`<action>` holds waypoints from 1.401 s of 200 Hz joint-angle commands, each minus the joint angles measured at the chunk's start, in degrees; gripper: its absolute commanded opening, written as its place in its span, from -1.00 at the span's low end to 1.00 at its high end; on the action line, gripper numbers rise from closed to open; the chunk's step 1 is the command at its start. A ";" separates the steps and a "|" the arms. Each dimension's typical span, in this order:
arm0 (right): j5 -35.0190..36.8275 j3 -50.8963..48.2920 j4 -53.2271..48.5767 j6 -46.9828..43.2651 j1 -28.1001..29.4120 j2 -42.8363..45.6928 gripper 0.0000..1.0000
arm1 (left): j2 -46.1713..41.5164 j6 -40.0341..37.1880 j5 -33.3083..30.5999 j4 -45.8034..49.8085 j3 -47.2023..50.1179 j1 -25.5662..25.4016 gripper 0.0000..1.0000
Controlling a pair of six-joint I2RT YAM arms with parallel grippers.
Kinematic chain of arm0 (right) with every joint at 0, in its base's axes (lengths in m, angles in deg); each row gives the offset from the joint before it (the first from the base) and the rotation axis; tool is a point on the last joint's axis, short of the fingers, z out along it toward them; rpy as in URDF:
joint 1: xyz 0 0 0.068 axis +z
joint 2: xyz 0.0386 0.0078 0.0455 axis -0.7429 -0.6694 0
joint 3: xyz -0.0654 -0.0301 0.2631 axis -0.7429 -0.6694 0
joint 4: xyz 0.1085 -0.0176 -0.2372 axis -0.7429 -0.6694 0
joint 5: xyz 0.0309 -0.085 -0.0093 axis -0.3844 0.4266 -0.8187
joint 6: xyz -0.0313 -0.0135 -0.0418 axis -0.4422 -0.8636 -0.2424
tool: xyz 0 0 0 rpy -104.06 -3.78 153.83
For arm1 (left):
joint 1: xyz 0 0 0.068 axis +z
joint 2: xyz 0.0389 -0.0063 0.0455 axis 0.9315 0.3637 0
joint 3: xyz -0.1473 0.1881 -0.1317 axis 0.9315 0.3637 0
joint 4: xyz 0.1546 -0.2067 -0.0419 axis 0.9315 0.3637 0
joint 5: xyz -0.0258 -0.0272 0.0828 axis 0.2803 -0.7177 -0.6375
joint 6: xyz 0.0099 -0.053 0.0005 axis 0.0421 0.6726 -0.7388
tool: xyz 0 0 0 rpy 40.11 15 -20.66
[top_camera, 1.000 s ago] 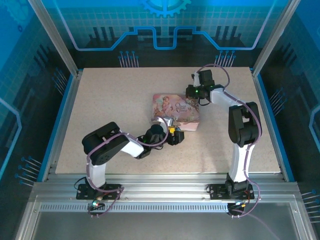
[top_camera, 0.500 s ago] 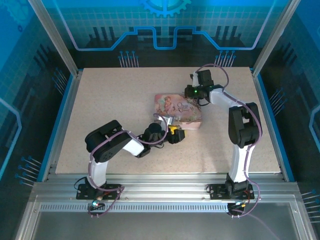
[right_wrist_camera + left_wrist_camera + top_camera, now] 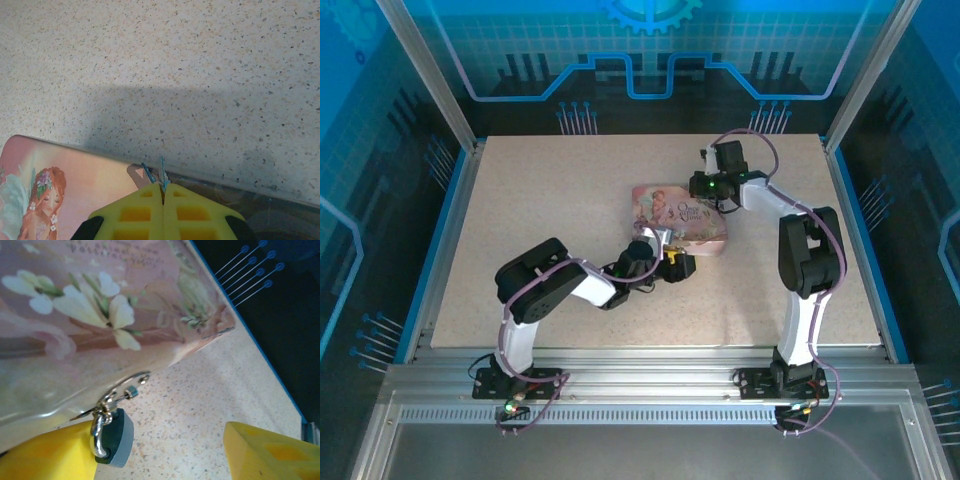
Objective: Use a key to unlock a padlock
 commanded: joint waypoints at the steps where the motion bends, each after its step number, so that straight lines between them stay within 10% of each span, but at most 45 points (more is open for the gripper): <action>1: -1.01 -0.98 -0.80 -0.51 0.68 1.63 -1.00 | 1.00 -0.13 -2.19 6.31 -2.33 -0.51 0.31; 98: -0.92 -1.55 -0.63 -0.68 0.62 2.27 -1.00 | 3.42 0.94 -1.28 1.31 -2.87 -0.56 0.23; 228: -1.01 -2.23 -0.36 -0.75 0.46 2.93 -1.00 | 1.16 0.67 -0.19 1.38 -0.06 2.01 -0.45; 280: -1.27 -2.25 -0.27 -0.58 0.47 3.10 -1.00 | 1.95 1.21 1.73 1.86 -1.43 2.14 -0.05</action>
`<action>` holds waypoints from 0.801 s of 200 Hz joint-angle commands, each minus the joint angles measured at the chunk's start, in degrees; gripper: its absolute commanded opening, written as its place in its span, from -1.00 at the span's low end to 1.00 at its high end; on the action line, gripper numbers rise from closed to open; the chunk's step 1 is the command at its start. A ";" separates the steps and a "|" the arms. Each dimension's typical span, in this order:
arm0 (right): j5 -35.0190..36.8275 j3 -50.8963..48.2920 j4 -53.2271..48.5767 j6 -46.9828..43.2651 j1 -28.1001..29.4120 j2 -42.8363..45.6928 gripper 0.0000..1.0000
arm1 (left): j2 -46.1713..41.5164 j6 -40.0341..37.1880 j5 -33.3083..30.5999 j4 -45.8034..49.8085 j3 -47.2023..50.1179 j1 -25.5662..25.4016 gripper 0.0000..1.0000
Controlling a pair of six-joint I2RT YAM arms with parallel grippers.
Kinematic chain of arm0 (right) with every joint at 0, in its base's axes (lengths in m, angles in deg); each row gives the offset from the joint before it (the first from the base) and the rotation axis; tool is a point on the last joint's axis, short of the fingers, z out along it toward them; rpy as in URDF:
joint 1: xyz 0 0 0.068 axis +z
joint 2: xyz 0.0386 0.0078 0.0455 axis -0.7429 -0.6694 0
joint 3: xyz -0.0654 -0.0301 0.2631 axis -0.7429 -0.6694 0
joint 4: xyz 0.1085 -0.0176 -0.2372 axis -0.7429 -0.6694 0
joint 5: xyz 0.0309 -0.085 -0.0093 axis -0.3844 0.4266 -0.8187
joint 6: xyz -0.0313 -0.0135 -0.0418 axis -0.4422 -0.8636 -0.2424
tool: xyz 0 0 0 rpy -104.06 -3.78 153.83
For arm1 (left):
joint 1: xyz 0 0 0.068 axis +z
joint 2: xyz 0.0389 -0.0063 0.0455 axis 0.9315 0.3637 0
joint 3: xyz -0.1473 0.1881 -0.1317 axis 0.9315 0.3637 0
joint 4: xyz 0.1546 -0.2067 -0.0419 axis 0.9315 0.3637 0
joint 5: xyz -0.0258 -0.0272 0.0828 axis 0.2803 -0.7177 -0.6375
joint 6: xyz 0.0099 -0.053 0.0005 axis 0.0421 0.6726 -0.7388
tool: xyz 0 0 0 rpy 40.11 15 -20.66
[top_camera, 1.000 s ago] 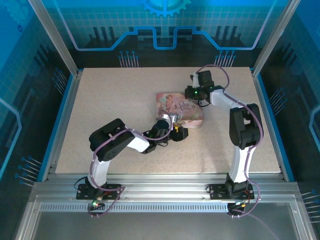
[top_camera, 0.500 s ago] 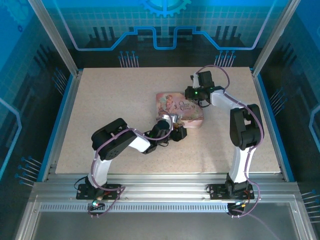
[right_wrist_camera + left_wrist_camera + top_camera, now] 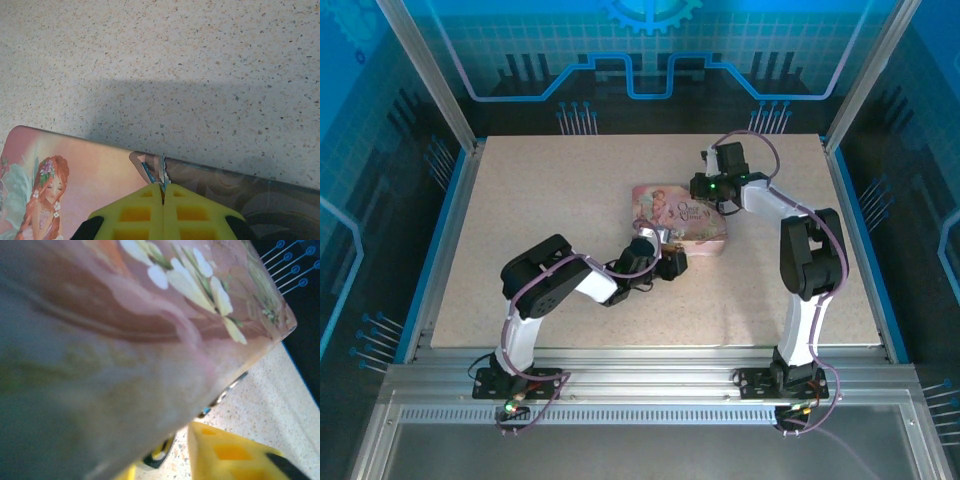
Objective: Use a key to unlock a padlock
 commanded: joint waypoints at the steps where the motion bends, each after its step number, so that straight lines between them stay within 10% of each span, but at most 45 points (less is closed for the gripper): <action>1: -1.27 -0.81 -0.58 -0.57 0.46 1.95 -1.00 | -0.59 0.21 1.80 0.48 -0.70 0.47 -0.04; 160: -1.53 -1.99 0.39 -0.57 0.37 1.51 -1.00 | 3.80 2.04 4.64 -12.73 -1.27 0.05 0.24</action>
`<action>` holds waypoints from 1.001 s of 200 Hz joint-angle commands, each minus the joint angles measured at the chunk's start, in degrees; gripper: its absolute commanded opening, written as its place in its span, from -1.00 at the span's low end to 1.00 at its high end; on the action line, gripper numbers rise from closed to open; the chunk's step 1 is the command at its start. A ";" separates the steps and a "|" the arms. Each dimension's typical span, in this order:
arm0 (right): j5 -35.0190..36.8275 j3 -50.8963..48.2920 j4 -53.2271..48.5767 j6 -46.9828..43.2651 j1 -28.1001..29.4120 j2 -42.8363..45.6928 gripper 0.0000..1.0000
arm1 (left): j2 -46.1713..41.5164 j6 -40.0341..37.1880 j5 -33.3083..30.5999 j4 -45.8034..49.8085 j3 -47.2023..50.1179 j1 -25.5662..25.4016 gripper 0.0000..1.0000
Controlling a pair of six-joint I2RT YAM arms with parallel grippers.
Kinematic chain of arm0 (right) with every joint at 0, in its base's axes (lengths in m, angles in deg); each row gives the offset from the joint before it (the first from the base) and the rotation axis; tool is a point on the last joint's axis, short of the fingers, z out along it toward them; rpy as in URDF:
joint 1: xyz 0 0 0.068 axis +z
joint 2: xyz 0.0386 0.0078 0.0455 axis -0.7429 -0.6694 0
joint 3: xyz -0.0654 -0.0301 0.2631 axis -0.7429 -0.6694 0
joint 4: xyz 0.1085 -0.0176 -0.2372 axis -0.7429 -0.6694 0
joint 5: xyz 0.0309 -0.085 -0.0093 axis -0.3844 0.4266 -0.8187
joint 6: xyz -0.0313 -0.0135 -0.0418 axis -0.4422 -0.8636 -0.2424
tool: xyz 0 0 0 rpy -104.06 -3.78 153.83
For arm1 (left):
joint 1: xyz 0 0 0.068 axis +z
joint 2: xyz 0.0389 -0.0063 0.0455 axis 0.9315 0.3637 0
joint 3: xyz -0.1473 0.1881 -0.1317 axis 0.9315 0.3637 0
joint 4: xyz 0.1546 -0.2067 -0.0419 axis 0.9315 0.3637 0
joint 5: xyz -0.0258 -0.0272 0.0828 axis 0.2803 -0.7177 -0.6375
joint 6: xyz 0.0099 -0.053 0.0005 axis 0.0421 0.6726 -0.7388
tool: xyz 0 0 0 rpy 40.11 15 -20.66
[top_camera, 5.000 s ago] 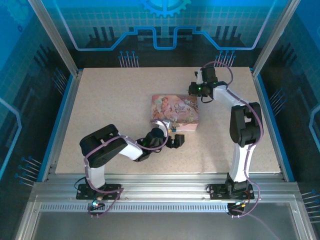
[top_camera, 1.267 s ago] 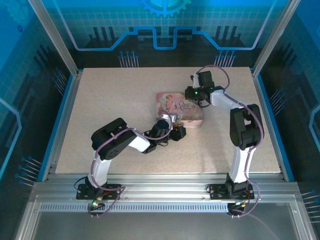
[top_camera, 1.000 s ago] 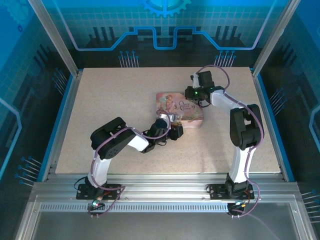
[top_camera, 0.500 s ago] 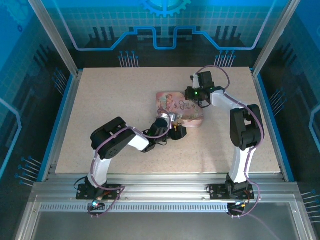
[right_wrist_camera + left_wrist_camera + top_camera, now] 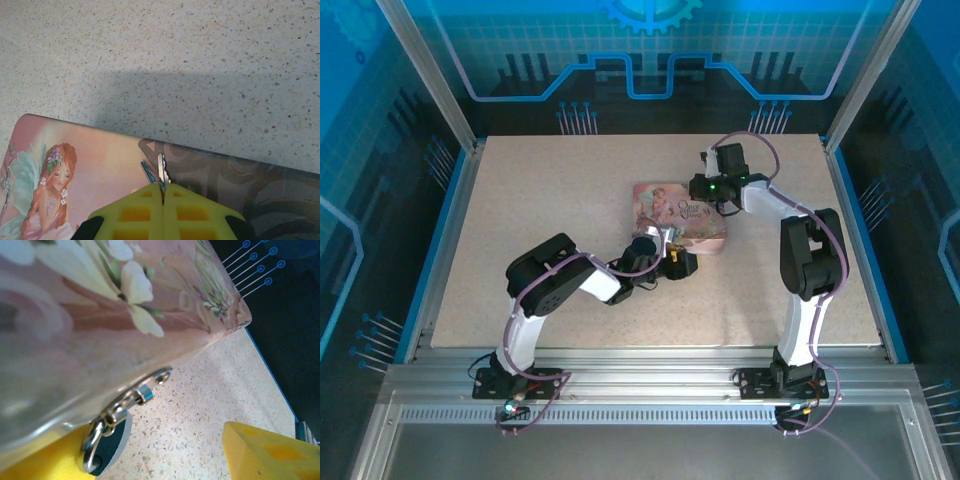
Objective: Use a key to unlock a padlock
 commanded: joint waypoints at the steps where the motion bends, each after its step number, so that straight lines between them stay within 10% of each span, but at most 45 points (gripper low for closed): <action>1: -0.42 -1.23 -0.42 -0.62 0.37 1.49 -1.00 | 1.34 0.58 0.32 -7.62 0.74 0.18 0.23; 200: -0.66 -2.11 -0.03 -0.27 0.28 2.79 -1.00 | -0.73 0.79 0.02 -0.37 2.25 1.78 -0.71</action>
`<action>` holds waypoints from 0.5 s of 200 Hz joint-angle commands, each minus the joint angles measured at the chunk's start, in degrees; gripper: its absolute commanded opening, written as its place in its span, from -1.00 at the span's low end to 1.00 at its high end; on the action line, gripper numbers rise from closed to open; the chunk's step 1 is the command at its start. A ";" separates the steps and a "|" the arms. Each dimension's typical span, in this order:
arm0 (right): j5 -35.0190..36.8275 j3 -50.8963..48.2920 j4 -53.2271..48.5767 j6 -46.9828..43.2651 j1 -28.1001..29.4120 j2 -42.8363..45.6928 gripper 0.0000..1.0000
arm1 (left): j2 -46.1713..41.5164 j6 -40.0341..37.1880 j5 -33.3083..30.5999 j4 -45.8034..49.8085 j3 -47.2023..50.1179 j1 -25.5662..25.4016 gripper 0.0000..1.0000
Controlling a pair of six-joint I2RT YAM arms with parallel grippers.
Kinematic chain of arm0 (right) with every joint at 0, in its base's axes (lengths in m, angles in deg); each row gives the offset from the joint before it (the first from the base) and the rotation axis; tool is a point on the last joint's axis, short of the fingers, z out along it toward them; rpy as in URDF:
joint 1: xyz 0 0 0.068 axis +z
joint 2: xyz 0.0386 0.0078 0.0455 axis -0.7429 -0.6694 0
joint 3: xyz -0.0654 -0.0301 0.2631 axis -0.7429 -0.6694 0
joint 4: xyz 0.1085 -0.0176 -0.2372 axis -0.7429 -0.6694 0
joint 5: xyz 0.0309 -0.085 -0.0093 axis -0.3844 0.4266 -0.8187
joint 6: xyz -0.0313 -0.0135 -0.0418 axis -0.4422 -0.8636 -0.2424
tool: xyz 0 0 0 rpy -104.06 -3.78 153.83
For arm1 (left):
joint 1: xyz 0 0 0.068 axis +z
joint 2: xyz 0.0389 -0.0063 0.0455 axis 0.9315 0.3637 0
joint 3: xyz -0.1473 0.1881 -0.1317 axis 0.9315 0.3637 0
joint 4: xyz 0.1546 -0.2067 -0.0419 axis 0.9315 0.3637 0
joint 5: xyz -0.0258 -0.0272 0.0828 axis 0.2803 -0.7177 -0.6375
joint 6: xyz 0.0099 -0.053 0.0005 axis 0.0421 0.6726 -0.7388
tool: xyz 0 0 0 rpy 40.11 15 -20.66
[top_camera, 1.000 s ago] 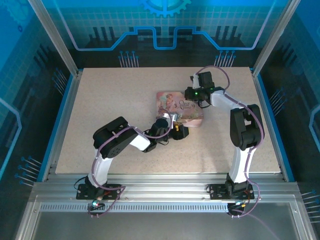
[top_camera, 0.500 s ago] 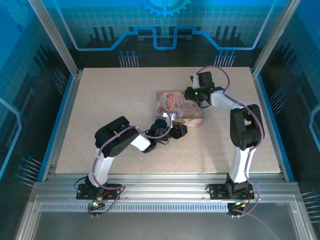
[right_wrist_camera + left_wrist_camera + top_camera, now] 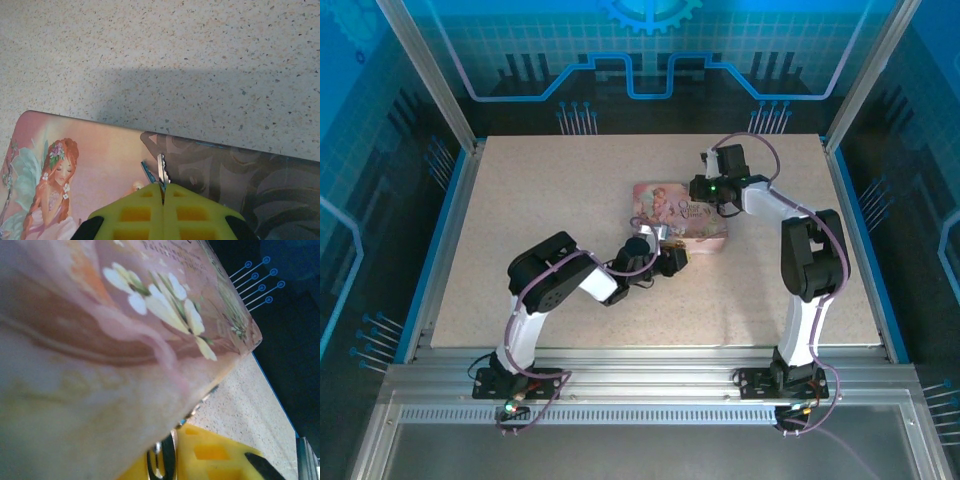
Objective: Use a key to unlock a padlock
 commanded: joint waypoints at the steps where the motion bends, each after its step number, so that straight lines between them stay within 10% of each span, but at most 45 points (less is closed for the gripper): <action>1: -0.49 -0.97 -0.49 -0.27 0.33 2.05 -1.00 | -1.64 -0.50 0.59 3.48 0.44 0.20 -0.71; 100: -1.82 -2.65 -0.19 -0.57 -1.90 6.45 -1.00 | -9.22 0.37 7.27 23.61 -0.79 3.01 -0.83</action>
